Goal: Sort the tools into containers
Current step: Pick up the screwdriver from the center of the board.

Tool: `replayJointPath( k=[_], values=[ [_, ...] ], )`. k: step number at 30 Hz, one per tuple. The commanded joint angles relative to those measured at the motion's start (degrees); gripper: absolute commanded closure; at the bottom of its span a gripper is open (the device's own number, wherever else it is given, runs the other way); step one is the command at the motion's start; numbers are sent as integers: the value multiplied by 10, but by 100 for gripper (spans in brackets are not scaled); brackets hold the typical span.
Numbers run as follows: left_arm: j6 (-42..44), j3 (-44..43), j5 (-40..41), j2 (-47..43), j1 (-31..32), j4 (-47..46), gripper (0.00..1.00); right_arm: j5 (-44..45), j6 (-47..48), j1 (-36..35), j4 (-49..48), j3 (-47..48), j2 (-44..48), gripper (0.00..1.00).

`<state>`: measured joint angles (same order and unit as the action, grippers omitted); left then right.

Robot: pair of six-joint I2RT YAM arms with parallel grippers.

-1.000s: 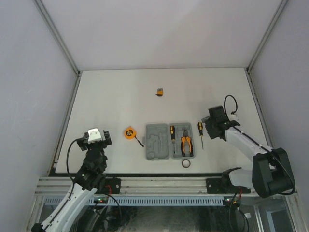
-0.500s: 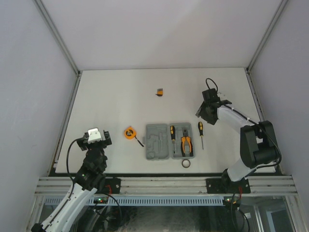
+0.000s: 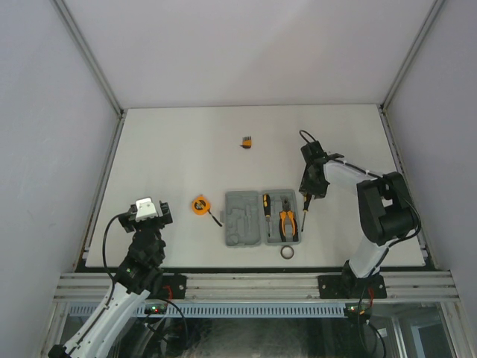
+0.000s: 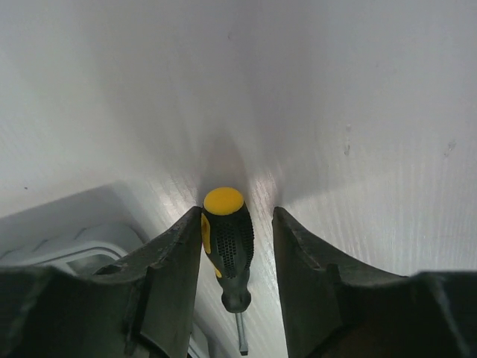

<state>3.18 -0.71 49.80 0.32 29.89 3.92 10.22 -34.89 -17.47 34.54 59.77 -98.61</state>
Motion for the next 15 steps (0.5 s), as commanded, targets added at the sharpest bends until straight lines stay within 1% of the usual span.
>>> replayJointPath(
  k=[1,4,7,9,12,15],
  values=[
    [4,48,6,-118,1,-7,0,-4,27,-5,12,17,-9,59],
    [4,48,6,-118,0,-7,0,-1,32,-4,16,17,-13,65],
    [4,48,6,-118,1,-7,0,-1,38,-4,18,17,-13,79],
    [4,48,6,-118,1,-7,0,12,41,-5,24,17,-6,85],
    [4,48,5,-116,0,-8,0,40,44,-6,36,16,17,89],
    [4,48,5,-115,0,-10,0,49,43,-11,38,8,48,91]
  ],
)
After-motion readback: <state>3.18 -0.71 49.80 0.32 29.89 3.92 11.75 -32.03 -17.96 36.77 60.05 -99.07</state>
